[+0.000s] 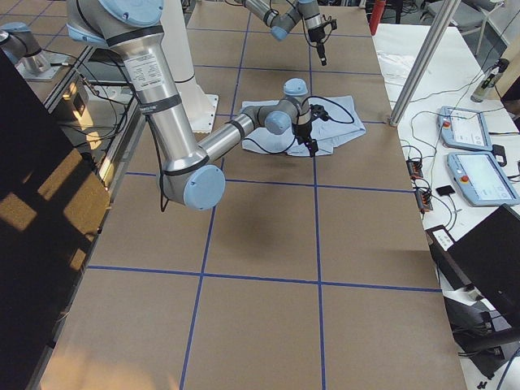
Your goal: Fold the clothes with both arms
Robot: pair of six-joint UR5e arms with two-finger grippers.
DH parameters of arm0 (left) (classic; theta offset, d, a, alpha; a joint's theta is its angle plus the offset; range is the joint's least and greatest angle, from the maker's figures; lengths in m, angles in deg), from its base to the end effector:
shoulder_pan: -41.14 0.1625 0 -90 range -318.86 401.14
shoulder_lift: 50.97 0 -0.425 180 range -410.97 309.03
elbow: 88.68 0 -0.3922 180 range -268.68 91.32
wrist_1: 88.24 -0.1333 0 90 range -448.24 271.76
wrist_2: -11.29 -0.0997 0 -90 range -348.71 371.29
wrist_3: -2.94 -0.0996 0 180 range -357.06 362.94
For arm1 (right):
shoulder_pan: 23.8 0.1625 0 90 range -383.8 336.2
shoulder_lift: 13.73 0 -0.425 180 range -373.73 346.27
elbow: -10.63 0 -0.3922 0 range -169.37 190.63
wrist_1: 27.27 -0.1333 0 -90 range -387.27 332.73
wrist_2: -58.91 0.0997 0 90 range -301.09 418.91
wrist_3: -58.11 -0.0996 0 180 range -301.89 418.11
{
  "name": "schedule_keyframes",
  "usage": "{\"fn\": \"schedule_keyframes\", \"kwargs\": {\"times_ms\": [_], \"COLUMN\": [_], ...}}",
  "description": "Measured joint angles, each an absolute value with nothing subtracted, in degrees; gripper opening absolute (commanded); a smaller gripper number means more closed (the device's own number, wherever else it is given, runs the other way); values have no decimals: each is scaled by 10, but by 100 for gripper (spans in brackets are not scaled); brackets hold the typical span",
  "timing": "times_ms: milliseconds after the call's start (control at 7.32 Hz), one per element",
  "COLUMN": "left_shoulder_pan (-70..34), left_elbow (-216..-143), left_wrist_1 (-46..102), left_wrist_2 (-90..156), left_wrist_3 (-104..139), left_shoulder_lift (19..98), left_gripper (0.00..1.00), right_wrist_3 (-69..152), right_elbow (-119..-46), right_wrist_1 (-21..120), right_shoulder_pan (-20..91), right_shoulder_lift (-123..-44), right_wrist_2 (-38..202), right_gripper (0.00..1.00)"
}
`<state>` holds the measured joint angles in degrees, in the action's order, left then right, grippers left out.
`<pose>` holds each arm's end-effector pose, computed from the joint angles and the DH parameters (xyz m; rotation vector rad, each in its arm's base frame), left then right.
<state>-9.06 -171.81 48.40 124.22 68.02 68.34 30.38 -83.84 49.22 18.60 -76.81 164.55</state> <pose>0.3703 -0.5920 0.3230 0.4461 1.1537 -0.1424 -0.4197 -0.5274 0.3347 0.4619 -0.6861 -0.4339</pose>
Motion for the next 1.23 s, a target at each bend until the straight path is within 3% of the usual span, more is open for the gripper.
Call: {"fn": "schedule_keyframes", "kwargs": {"times_ms": [683,1230], "left_shoulder_pan": [-92,-93], "left_elbow": [-1719,-1716], "left_wrist_1": [485,490], "left_wrist_2": [1253,1258], "left_wrist_3": [679,676], "left_shoulder_lift": [674,662], "left_gripper": [100,100], "right_wrist_3": [304,306], "right_elbow": [-752,-726], "right_wrist_1": [494,493], "right_shoulder_pan": [145,119], "right_shoulder_lift": [-672,-662], "right_wrist_2": [1618,1580], "right_gripper": [100,100]}}
